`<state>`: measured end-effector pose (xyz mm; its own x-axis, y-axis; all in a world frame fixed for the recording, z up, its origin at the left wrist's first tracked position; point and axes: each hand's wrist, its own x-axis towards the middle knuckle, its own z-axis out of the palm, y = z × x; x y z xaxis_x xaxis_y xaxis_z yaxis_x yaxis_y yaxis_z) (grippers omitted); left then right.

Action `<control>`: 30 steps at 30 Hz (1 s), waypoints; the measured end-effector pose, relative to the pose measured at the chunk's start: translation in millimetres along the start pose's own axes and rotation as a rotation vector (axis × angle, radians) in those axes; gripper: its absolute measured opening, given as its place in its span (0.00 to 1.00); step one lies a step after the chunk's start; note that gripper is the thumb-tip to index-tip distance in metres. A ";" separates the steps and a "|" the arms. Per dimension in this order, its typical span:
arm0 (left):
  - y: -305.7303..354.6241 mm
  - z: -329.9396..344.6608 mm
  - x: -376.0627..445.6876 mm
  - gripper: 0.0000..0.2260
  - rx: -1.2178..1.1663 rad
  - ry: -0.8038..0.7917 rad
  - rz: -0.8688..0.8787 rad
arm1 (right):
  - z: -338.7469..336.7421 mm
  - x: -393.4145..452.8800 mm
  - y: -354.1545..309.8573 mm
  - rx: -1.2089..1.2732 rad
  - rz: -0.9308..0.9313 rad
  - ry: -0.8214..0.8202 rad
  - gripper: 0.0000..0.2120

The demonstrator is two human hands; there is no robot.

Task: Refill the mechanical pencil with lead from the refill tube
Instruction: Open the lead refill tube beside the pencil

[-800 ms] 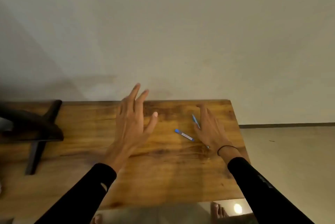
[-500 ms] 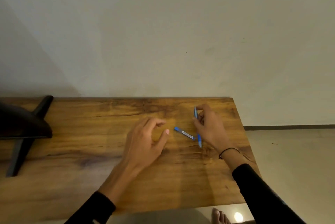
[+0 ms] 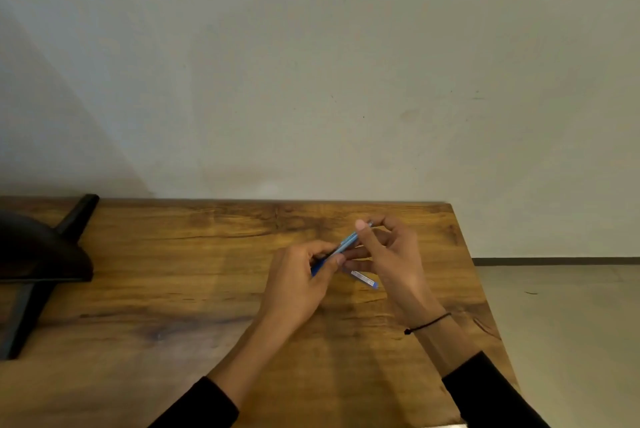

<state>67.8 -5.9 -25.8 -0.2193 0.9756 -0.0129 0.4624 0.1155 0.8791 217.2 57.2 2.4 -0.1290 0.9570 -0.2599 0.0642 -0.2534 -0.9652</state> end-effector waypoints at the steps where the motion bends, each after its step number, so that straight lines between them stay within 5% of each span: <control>1: -0.9 0.0 0.1 0.08 -0.006 -0.010 0.005 | -3.0 2.2 -1.5 0.019 -0.008 0.020 0.10; 13: -9.6 -0.5 0.2 0.08 -0.008 -0.019 -0.034 | -18.3 18.1 -3.2 -0.065 -0.037 -0.040 0.05; 20: -9.5 3.9 7.7 0.07 -0.012 0.011 -0.043 | -28.8 32.3 1.5 -0.194 -0.142 0.062 0.03; 26: -10.9 -2.4 12.6 0.08 0.003 0.033 -0.050 | -49.3 49.8 28.1 -0.859 -0.307 0.122 0.03; 30: -11.7 -5.3 14.6 0.08 -0.014 0.051 -0.090 | -46.9 52.8 45.6 -1.034 -0.268 0.076 0.02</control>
<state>54.7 6.0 -33.7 -0.3029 0.9505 -0.0687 0.4264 0.1997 0.8822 259.7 102.8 -54.1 -0.2042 0.9789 -0.0060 0.8550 0.1753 -0.4881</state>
